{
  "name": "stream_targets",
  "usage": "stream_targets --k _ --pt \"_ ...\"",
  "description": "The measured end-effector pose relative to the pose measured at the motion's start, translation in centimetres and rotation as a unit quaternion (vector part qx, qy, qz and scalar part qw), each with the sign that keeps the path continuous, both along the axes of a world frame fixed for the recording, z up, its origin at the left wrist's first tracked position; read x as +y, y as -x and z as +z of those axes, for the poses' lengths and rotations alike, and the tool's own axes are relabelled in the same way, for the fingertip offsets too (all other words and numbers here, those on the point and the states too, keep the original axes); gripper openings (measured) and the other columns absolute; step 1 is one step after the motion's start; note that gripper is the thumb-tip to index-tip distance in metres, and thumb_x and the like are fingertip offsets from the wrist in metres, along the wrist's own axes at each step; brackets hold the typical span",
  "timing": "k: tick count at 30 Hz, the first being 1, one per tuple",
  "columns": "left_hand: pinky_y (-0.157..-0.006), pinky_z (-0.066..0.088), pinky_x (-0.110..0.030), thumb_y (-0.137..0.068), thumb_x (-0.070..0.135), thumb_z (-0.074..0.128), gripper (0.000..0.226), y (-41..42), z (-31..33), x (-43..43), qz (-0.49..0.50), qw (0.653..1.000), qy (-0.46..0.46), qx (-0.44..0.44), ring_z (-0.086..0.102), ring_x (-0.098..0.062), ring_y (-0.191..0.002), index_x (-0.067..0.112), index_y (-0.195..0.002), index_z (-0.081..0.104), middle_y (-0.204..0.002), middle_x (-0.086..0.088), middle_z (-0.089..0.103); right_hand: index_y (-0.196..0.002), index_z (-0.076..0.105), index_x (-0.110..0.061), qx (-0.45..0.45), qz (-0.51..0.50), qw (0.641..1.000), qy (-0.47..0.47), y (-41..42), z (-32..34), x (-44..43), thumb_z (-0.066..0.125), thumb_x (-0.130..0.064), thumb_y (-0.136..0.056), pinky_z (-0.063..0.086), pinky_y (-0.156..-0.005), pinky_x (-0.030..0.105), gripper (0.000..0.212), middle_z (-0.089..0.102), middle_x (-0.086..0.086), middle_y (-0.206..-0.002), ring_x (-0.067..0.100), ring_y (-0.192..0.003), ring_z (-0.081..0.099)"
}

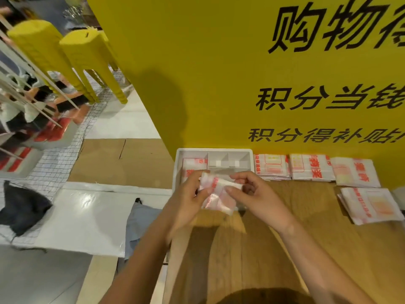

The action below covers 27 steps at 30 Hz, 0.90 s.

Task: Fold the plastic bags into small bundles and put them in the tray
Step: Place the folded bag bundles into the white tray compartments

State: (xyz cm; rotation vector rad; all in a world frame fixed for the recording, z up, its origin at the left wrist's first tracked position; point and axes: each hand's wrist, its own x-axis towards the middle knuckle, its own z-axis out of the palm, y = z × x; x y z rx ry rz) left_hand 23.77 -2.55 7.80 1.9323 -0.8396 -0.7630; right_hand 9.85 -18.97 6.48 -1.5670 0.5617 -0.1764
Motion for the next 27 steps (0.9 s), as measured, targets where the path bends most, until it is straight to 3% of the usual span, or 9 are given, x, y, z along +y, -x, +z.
stream_targets --k 3,5,9,11,15,19,22,26,27 --pt "-0.097 0.053 -0.031 -0.103 0.035 0.05 0.035 -3.5 0.5 2.2 -0.06 0.994 -0.095 -0.008 0.061 -0.005 -0.114 0.031 -0.138 0.048 -0.133 0.008 0.061 -0.11 0.066 -0.032 0.003 0.021 1.0 0.007 -3.0 -0.4 2.3 0.075 -0.023 -0.089 0.05 -0.076 0.029 0.024 0.062 -0.009 -0.081 0.007 -0.077 0.06" --pt "-0.082 0.057 -0.021 -0.101 0.031 0.057 0.041 -5.2 0.7 2.5 -0.019 0.994 -0.109 0.0 0.062 -0.004 -0.106 0.027 -0.141 0.049 -0.133 0.009 0.059 -0.111 0.065 -0.032 0.016 0.042 0.999 0.0 -4.5 -0.7 3.5 0.073 -0.022 -0.091 0.054 -0.078 0.034 0.024 0.061 -0.011 -0.076 0.01 -0.079 0.064" --pt "-0.057 0.048 -0.01 -0.092 0.032 0.071 0.019 -6.0 0.4 1.6 0.143 0.982 -0.102 -0.073 0.062 -0.002 -0.085 0.023 -0.105 0.06 -0.101 0.011 0.062 -0.11 0.065 -0.023 0.049 -0.026 0.998 -0.023 -6.4 -0.7 5.1 0.07 -0.013 -0.091 0.056 -0.064 0.025 0.022 0.061 0.015 -0.085 0.025 -0.082 0.067" --pt "-0.054 0.047 -0.007 -0.093 0.028 0.069 0.015 -5.8 -0.4 1.6 0.146 0.982 -0.07 -0.094 0.063 0.0 -0.083 0.017 -0.1 0.062 -0.1 0.006 0.066 -0.105 0.066 -0.024 0.076 -0.07 0.995 -0.004 -7.1 -1.0 5.7 0.068 -0.012 -0.091 0.056 -0.059 0.029 0.019 0.063 0.008 -0.083 0.026 -0.077 0.068" --pt "-0.08 0.048 -0.007 -0.098 0.016 0.06 0.016 -5.2 -1.6 2.6 0.066 0.993 -0.04 -0.093 0.06 0.001 -0.1 0.015 -0.113 0.067 -0.124 0.001 0.057 -0.091 0.065 -0.028 0.098 -0.146 0.982 0.074 -8.1 -2.2 6.6 0.066 -0.015 -0.091 0.056 -0.06 0.031 0.013 0.07 0.0 -0.076 0.018 -0.068 0.069" --pt "-0.109 0.015 -0.004 -0.097 0.026 0.063 0.036 -4.9 -3.2 4.2 -0.036 0.98 -0.053 -0.188 0.026 -0.009 -0.141 0.014 -0.131 0.062 -0.149 0.004 0.035 -0.088 0.066 -0.022 0.085 -0.188 0.967 0.15 -8.8 -3.1 7.1 0.063 -0.012 -0.091 0.041 -0.054 0.011 0.011 0.067 -0.005 -0.066 0.005 -0.06 0.062" --pt "-0.118 0.02 -0.027 -0.093 0.03 0.067 0.042 -5.1 -4.2 4.6 -0.07 0.96 -0.056 -0.264 0.025 -0.019 -0.145 0.014 -0.131 0.063 -0.153 -0.005 0.039 -0.091 0.068 -0.018 0.081 -0.196 0.96 0.185 -9.1 -3.3 7.4 0.063 -0.012 -0.092 0.04 -0.057 0.008 0.009 0.067 -0.009 -0.073 0.002 -0.067 0.062" --pt "-0.114 0.033 -0.05 -0.091 0.021 0.069 0.033 -5.5 -5.1 3.9 -0.094 0.917 -0.095 -0.375 0.04 -0.033 -0.14 0.014 -0.123 0.066 -0.145 -0.013 0.052 -0.105 0.07 -0.017 0.084 -0.159 0.954 0.241 -9.2 -3.8 7.2 0.062 -0.021 -0.095 0.055 -0.074 0.022 0.013 0.066 -0.001 -0.097 0.013 -0.079 0.064" --pt "-0.113 0.035 -0.053 -0.091 0.017 0.068 0.03 -5.5 -5.2 3.8 -0.096 0.911 -0.1 -0.388 0.042 -0.033 -0.139 0.014 -0.121 0.066 -0.142 -0.012 0.055 -0.111 0.07 -0.018 0.093 -0.136 0.954 0.25 -9.1 -3.7 7.1 0.062 -0.024 -0.096 0.053 -0.078 0.017 0.018 0.063 0.001 -0.103 0.011 -0.081 0.062"
